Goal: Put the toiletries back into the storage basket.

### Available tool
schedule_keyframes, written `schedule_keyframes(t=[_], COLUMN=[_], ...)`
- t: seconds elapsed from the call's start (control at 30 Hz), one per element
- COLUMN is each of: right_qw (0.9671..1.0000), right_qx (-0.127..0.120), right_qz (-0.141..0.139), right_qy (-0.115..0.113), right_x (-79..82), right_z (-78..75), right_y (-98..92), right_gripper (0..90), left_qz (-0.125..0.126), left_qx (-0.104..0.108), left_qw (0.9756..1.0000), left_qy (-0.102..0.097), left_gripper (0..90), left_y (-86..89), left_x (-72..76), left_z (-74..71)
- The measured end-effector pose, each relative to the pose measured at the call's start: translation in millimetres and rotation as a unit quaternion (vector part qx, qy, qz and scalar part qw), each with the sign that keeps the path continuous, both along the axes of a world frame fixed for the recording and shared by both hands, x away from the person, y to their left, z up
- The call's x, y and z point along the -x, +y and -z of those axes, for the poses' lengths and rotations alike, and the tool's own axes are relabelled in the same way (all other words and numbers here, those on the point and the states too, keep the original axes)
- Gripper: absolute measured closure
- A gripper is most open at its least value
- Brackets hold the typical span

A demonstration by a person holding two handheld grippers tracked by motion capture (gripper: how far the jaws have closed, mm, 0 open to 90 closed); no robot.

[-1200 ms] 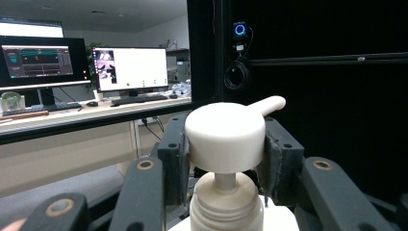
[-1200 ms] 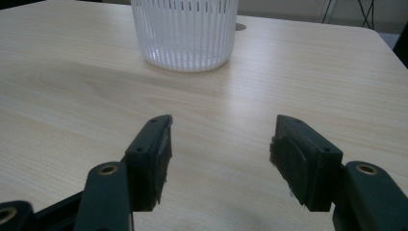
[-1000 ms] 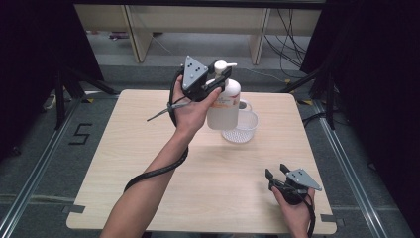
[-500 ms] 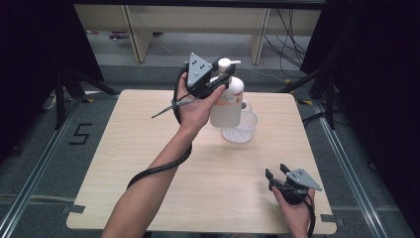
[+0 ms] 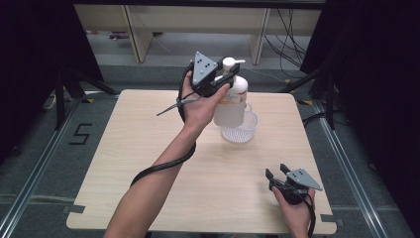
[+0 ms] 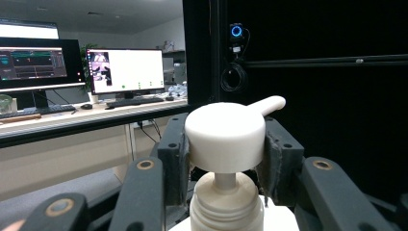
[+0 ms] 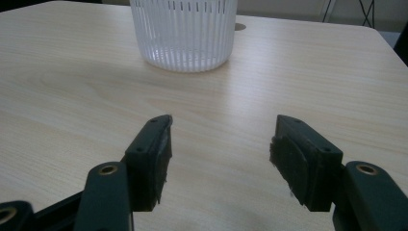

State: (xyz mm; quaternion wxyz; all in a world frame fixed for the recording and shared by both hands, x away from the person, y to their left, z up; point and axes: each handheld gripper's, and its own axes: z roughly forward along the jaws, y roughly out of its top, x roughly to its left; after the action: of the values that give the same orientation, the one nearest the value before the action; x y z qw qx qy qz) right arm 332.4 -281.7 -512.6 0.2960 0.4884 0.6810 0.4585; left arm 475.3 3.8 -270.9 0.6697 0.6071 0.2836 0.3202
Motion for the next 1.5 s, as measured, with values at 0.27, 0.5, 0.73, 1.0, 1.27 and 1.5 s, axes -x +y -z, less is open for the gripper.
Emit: schedule_keyframes(t=[0.27,0.5,0.73,1.0,1.27,1.5], right_qw=[1.0000,0.9999,0.9998,0.9998,0.9997,0.9997], right_qx=[-0.001,0.000,0.006,-0.009,0.007,0.004], right_qz=[0.003,0.015,0.008,0.018,0.012,0.013], right_qy=[0.000,-0.002,-0.016,-0.001,-0.018,-0.019], right_x=[0.3,1.8,-0.2,2.5,0.6,0.5], right_z=[0.0,-0.2,0.6,-0.1,0.1,0.1], right_y=[-0.2,0.7,-1.1,1.0,-2.2,-2.1], right_gripper=[39.6,39.6,39.6,39.6,39.5,39.5], left_qz=[-0.002,-0.001,0.000,0.001,0.003,0.005], left_qx=[-0.003,-0.007,-0.006,-0.009,-0.012,-0.013], left_qw=[1.0000,1.0000,1.0000,1.0000,0.9999,0.9999], left_qy=[-0.008,-0.005,-0.004,-0.004,-0.003,-0.002], left_gripper=[59.0,59.0,59.0,59.0,59.0,59.0], left_y=[-3.9,-8.2,-12.1,-16.6,-21.7,-27.3], left_x=[-2.8,-6.7,-9.7,-13.1,-16.5,-21.9], left_z=[-0.5,2.5,2.2,0.4,0.7,0.3])
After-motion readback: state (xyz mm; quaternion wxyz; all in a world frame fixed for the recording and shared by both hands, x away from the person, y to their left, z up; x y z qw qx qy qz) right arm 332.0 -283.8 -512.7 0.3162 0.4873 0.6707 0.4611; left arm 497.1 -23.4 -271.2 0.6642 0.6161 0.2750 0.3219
